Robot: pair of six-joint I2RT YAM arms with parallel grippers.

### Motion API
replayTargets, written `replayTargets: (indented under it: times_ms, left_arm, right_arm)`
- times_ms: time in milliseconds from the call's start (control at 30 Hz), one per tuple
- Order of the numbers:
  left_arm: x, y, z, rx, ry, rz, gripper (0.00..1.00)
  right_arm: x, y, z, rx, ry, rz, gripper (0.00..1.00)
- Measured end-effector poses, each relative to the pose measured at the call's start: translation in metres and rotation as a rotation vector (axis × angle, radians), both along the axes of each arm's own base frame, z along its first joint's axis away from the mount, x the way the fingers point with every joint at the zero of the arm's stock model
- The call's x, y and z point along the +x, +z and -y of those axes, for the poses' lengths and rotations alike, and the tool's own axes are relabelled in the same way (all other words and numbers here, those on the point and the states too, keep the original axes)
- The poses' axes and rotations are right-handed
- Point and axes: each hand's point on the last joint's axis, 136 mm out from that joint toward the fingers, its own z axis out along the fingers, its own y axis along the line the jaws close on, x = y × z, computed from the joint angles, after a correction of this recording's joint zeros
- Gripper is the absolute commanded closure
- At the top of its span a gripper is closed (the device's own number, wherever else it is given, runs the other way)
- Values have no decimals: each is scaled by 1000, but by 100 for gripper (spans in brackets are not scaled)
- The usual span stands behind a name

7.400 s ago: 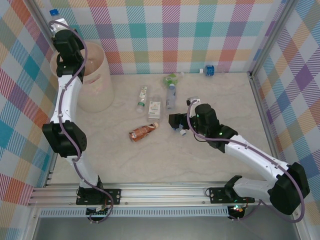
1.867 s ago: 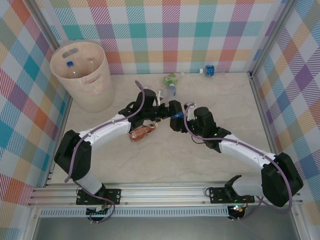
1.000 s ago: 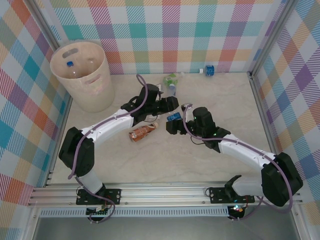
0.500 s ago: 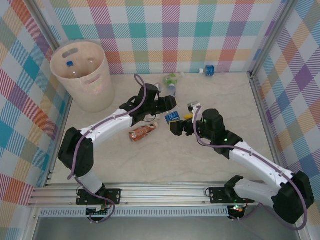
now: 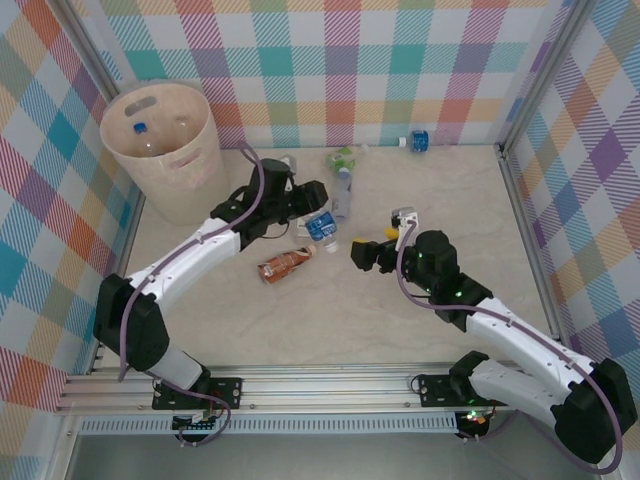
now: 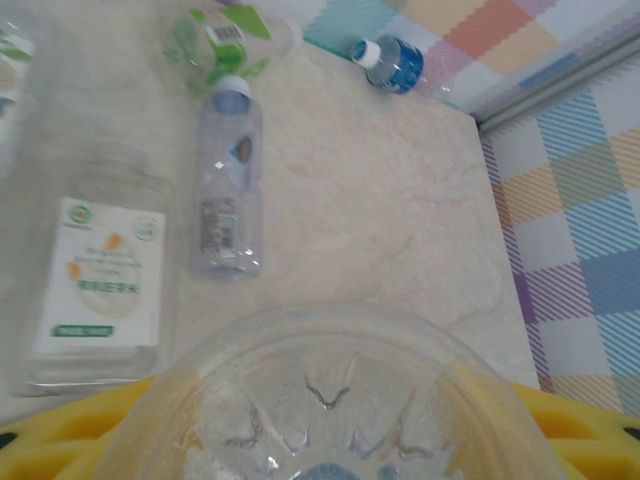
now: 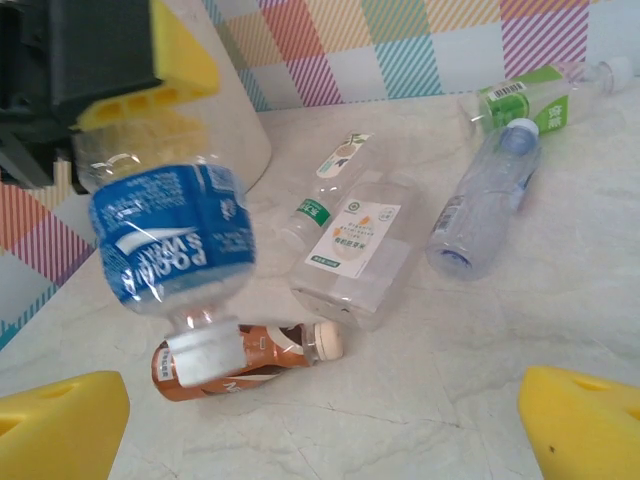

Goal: Put the plastic bottles in the bin

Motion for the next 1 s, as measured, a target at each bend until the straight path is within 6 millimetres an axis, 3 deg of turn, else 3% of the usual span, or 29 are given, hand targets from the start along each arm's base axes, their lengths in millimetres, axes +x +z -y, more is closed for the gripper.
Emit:
replayTargets:
  times_ms: [267,833,1000]
  left_arm:
    - [2,45,-40,59,74,98,43]
    - [17,201,-139,211,345,476,41]
    - [28,233,-169,281,446,586,40]
  right_arm:
    - [4,0,6,-4,-41,2,0]
    - [7,-3,9,-3,-68,4,0]
    - [6,-3,8,-2,-62,4,0]
